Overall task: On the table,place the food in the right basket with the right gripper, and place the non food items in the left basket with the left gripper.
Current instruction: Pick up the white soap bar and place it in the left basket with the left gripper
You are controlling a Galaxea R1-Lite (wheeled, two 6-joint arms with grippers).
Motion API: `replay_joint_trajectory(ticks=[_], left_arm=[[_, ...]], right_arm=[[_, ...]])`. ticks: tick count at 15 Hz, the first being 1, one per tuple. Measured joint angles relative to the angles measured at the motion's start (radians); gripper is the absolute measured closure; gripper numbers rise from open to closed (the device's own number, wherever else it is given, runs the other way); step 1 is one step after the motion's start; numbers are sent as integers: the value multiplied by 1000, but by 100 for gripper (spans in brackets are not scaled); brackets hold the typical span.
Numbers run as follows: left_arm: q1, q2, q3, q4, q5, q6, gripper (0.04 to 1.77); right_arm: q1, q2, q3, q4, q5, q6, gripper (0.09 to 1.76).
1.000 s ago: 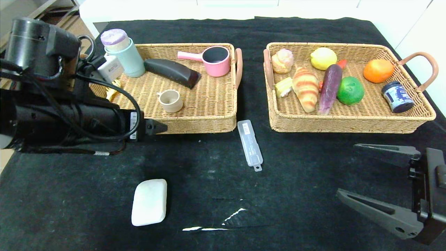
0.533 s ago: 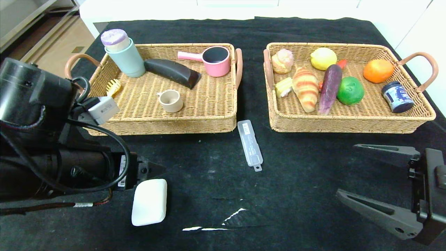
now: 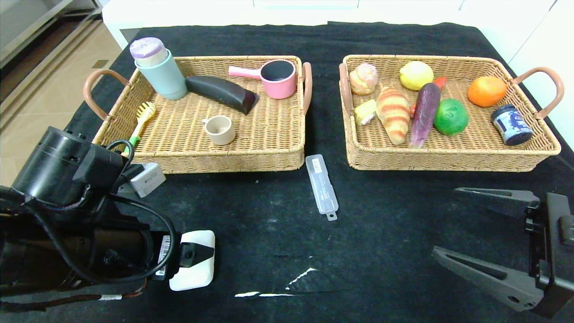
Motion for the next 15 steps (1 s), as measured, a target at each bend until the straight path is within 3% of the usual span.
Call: replay_joint_trajectory(ticks=[3,13,15], left_arm=[[0,33,11,-26,0,-41,11],[1,103,17,-31,10,-43,10],[2,109,20,-32,13,-42,37]], right_arm=[[0,0,0,0,0,0,14],[-3,2,0,0,1,0,14],[-3,2,0,0,1,0,14]])
